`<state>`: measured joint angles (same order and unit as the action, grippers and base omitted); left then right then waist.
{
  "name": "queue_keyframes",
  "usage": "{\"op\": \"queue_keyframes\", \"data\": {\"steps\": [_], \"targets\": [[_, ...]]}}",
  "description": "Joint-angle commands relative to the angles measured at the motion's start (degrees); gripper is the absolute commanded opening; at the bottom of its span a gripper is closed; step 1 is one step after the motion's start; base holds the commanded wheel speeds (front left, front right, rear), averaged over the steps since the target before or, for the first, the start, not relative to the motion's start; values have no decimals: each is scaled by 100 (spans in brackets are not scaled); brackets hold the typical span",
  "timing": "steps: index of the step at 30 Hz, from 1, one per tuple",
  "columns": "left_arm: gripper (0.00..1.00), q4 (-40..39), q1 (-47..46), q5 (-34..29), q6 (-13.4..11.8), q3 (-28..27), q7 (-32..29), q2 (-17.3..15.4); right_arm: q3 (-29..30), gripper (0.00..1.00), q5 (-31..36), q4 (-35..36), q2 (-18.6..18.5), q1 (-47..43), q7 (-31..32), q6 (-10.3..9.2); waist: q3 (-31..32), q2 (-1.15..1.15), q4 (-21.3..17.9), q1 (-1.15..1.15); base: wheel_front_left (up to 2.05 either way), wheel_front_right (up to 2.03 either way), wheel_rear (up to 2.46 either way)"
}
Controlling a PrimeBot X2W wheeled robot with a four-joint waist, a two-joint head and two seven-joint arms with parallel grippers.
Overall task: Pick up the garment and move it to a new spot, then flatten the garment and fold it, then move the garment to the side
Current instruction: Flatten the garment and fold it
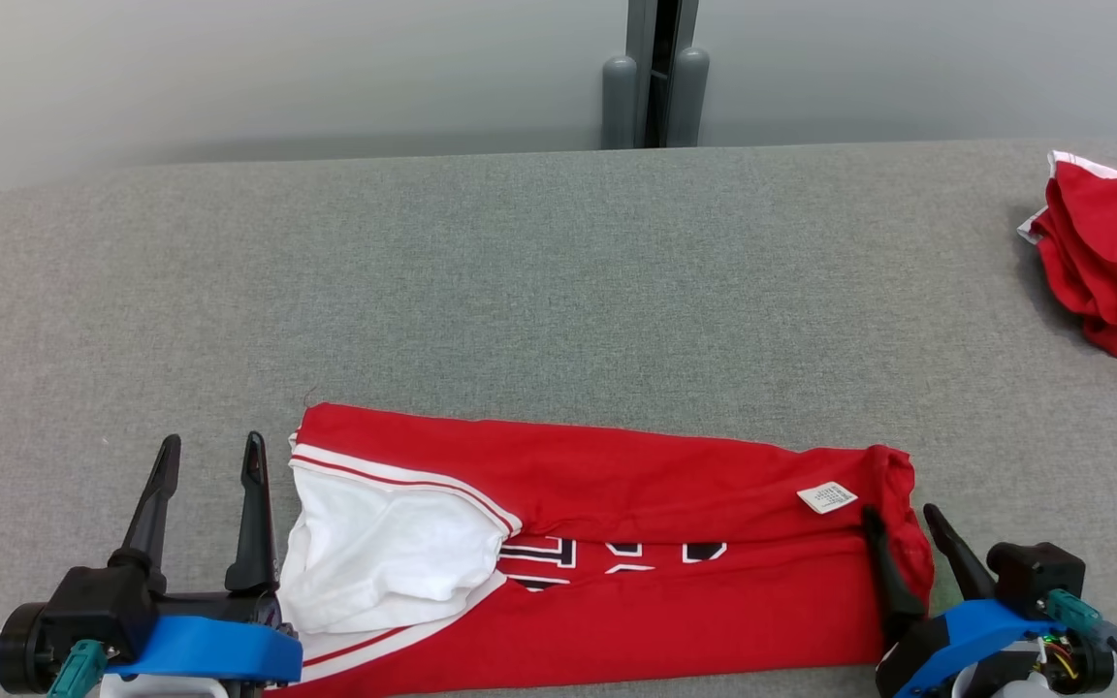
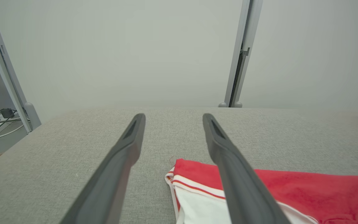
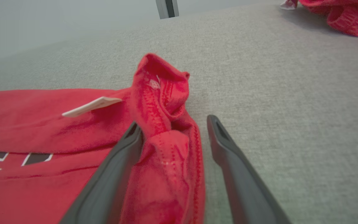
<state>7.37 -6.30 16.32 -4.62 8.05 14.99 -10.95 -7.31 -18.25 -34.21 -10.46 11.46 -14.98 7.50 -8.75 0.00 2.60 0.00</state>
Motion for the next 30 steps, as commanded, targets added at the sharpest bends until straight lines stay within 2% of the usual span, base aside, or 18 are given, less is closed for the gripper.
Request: {"op": "queue_keyframes", "data": {"steps": [1, 3, 4, 5, 6, 12, 22, 26, 30], "targets": [[100, 25, 57, -108, 86, -120, 23, 59, -35, 100, 26, -153, 36, 109, -21, -3, -14, 0, 6, 0, 0, 0, 0], [100, 42, 49, -226, 187, -250, 24, 163, -40, 100, 47, -361, 67, 197, -21, -3, -25, 0, 13, 0, 0, 0, 0], [100, 54, 47, -283, 237, -318, 24, 208, -55, 96, 26, -482, 91, 232, -15, -3, -26, 0, 15, 0, 0, 0, 0], [100, 59, 45, -334, 288, -377, 24, 250, -86, 37, 9, -581, 107, 266, -11, -3, -24, 0, 16, 0, 0, 0, 0], [100, 70, 43, -383, 333, -425, 24, 291, -113, 0, 3, -660, 112, 302, -10, -3, -22, 0, 18, 0, 0, 0, 0], [100, 64, 73, -624, 544, -724, 25, 485, 75, 0, -42, -578, 17, 480, -14, -6, 1, 0, -19, 0, 0, 0, 0], [100, 68, 103, -892, 775, -1009, 25, 669, 1042, 0, 150, -442, -608, 642, -15, -6, 47, 0, -101, 0, 0, 0, 0], [100, 74, 118, -944, 819, -1081, 24, 712, 1190, 0, 269, -234, -667, 688, -15, -6, 49, 0, -131, 0, 0, 0, 0], [100, 74, 144, -976, 843, -1130, 24, 744, 1081, 0, 430, 196, -527, 638, -17, -5, 52, 0, -159, 0, 0, 0, 0]]}}
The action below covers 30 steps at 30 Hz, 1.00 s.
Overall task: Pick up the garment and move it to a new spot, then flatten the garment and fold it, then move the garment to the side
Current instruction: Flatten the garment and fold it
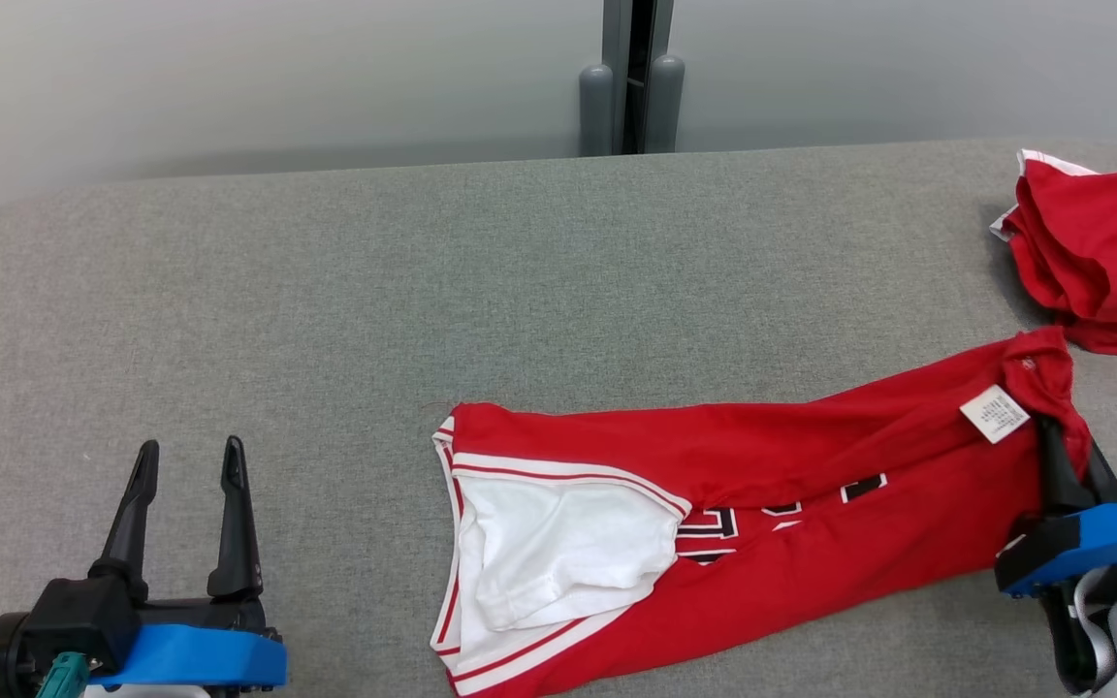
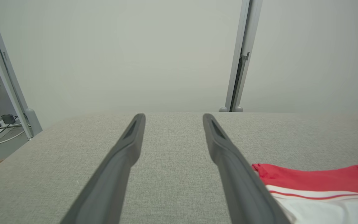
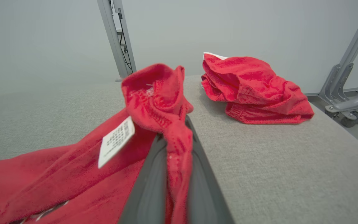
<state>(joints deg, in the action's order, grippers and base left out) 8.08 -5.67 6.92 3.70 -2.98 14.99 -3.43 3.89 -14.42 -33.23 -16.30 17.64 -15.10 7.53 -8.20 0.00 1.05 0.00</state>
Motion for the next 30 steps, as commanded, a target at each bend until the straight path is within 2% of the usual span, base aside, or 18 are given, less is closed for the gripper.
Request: {"op": "queue_keyframes", "data": {"steps": [1, 8, 15, 23, 30], "targets": [[100, 6, 79, -44, 23, -38, 24, -3, -89, 0, 78, 220, 110, -11, -5, -9, -3, 0, -11, 0, 0, 0, 0], [100, 15, 65, -58, 48, -61, 25, 26, -677, 0, 214, 946, 446, -186, -3, -7, 10, 0, -4, 0, 0, 0, 0], [100, 34, 5, -73, 79, -6, 25, 42, -1736, 0, 234, 1383, 861, -201, 102, -7, -31, 0, 89, 0, 0, 0, 0], [100, 84, -134, -8, 77, 66, 25, 44, -2509, 0, 185, 1259, 1229, 35, 186, -6, -123, 0, 288, 0, 0, 0, 0], [100, 129, -211, 57, 44, 198, 25, 44, -3007, 0, 57, 896, 1347, 286, 165, -6, -199, 0, 474, 0, 0, 0, 0]]}}
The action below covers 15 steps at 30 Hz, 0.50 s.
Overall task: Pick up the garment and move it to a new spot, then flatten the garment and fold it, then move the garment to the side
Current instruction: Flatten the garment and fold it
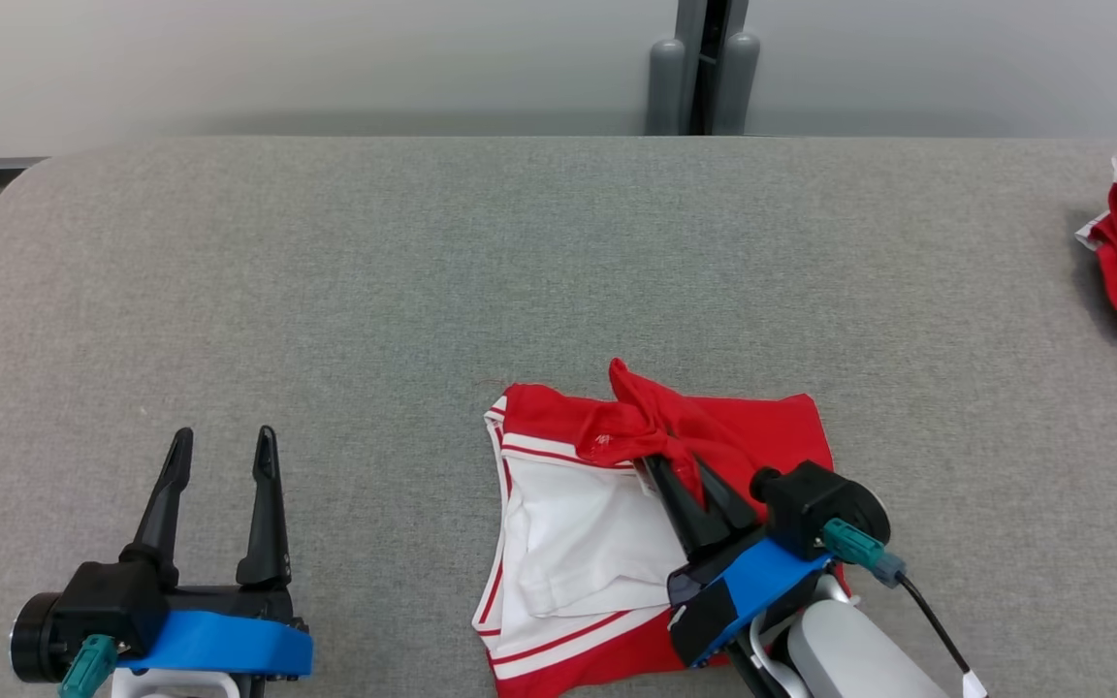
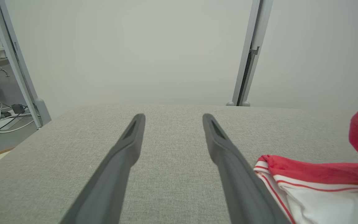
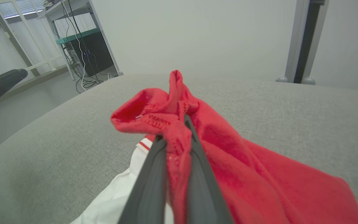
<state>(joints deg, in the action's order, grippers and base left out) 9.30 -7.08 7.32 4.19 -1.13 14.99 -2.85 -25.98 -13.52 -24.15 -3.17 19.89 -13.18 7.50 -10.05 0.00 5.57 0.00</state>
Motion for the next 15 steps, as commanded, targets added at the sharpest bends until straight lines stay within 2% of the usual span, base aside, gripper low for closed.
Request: {"op": "queue_keyframes", "data": {"steps": [1, 11, 12, 13, 15], "targets": [[100, 14, -85, 16, -12, 28, 25, -14, -75, 0, -76, -63, 34, 107, -39, -3, -24, 0, 47, 0, 0, 0, 0], [100, 72, -202, 121, -92, 228, 24, -14, -721, 0, -675, -460, 34, 472, -147, -3, -93, 0, 208, 0, 0, 0, 0], [100, 79, -214, 126, -94, 238, 24, -14, -786, 54, -680, -510, 35, 511, -148, -3, -93, 0, 214, 0, 0, 0, 0], [100, 85, -216, 137, -95, 243, 25, -14, -828, 100, -715, -536, 37, 538, -158, -3, -89, 0, 216, 0, 0, 0, 0], [100, 99, -198, 145, -99, 235, 24, -14, -899, 100, -731, -557, 33, 583, -166, -3, -80, 0, 201, 0, 0, 0, 0]]}}
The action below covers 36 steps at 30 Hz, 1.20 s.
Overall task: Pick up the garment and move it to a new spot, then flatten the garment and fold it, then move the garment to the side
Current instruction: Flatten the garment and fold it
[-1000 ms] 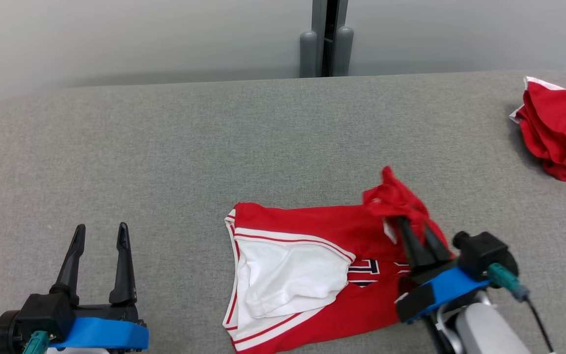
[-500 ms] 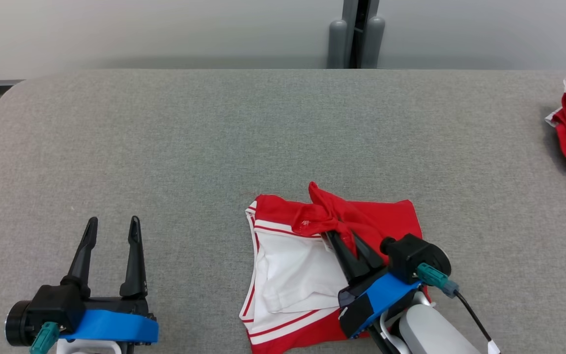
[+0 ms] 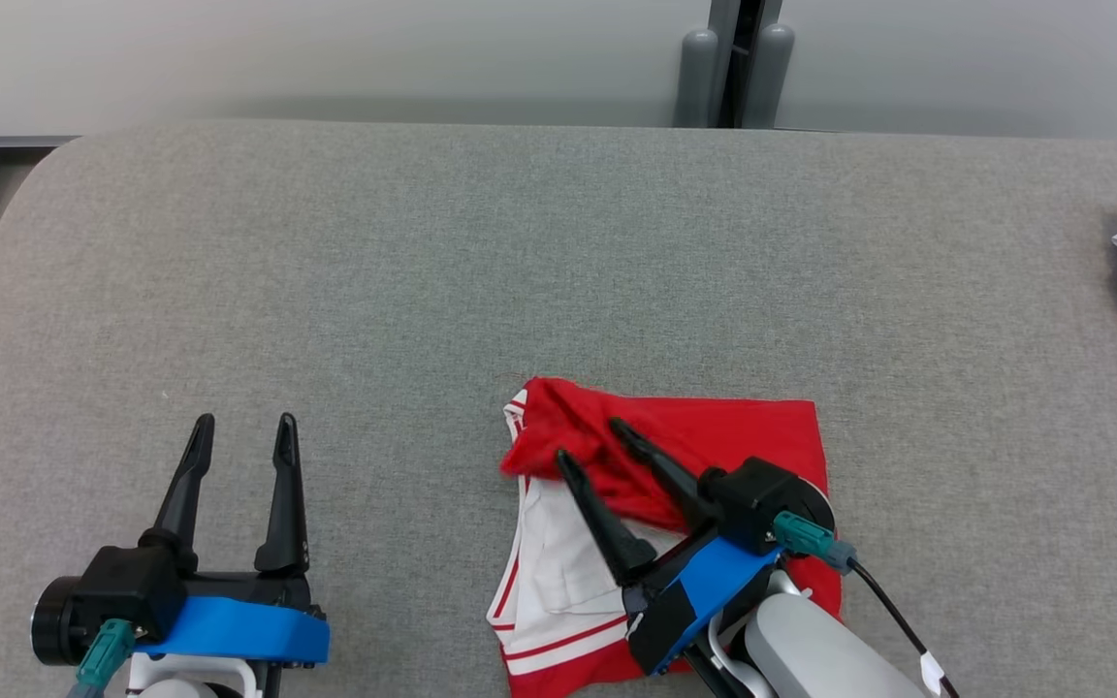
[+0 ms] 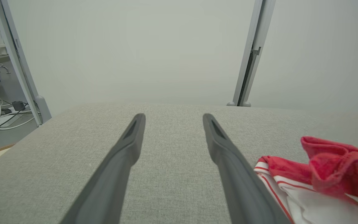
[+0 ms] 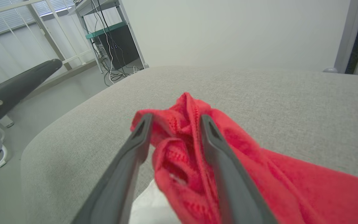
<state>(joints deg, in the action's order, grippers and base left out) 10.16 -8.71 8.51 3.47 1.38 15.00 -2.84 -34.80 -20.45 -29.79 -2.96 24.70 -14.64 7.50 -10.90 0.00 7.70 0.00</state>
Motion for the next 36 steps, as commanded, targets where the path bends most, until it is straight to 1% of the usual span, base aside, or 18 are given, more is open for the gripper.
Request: {"op": "queue_keyframes", "data": {"steps": [1, 5, 9, 12, 16, 20, 24, 27, 29, 33, 35, 36], "targets": [[100, 10, -16, 25, -29, -36, 24, -15, -32, 100, -60, 40, 12, 120, -32, -3, 15, 0, -35, 0, 0, 0, 0], [100, 24, 99, 1, -28, -97, 23, -15, -28, 100, 43, 220, 11, 87, -45, -3, 95, 0, -179, 0, 0, 0, 0], [100, 18, 199, -27, -29, -167, 23, -16, 279, 100, 319, 554, 7, -98, -54, -3, 214, 0, -352, 0, 0, 0, 0], [100, -13, 242, -44, -15, -204, 24, -16, 775, 100, 627, 942, -20, -317, -56, -3, 281, 0, -461, 0, 0, 0, 0], [100, -48, 304, -57, -30, -250, 23, -17, 1520, 100, 925, 1466, -174, -737, -49, -3, 362, 0, -566, 0, 0, 0, 0], [100, -92, 380, -76, -26, -286, 23, -17, 2187, 100, 1113, 1820, -279, -1212, -48, -3, 425, 0, -617, 0, 0, 0, 0], [100, -137, 453, -98, -36, -319, 23, -17, 2692, 100, 1227, 2054, -262, -1703, -49, -3, 468, 0, -627, 0, 0, 0, 0], [100, -169, 501, -101, -56, -357, 23, -17, 2818, 100, 1304, 2146, -234, -1950, -49, -3, 476, 0, -635, 0, 0, 0, 0], [100, -172, 526, -113, -56, -386, 23, -17, 2789, 100, 1352, 2191, -221, -2024, -49, -3, 475, 0, -642, 0, 0, 0, 0], [100, -201, 558, -124, -68, -377, 23, -16, 2549, 100, 1373, 2217, -223, -1964, -49, -3, 482, 0, -636, 0, 0, 0, 0], [100, -202, 540, -126, -82, -362, 23, -17, 2329, 100, 1352, 2205, -217, -1891, -37, -3, 484, 0, -613, 0, 0, 0, 0], [100, -202, 540, -126, -82, -362, 23, -17, 2329, 100, 1352, 2205, -217, -1891, -37, -3, 484, 0, -613, 0, 0, 0, 0]]}}
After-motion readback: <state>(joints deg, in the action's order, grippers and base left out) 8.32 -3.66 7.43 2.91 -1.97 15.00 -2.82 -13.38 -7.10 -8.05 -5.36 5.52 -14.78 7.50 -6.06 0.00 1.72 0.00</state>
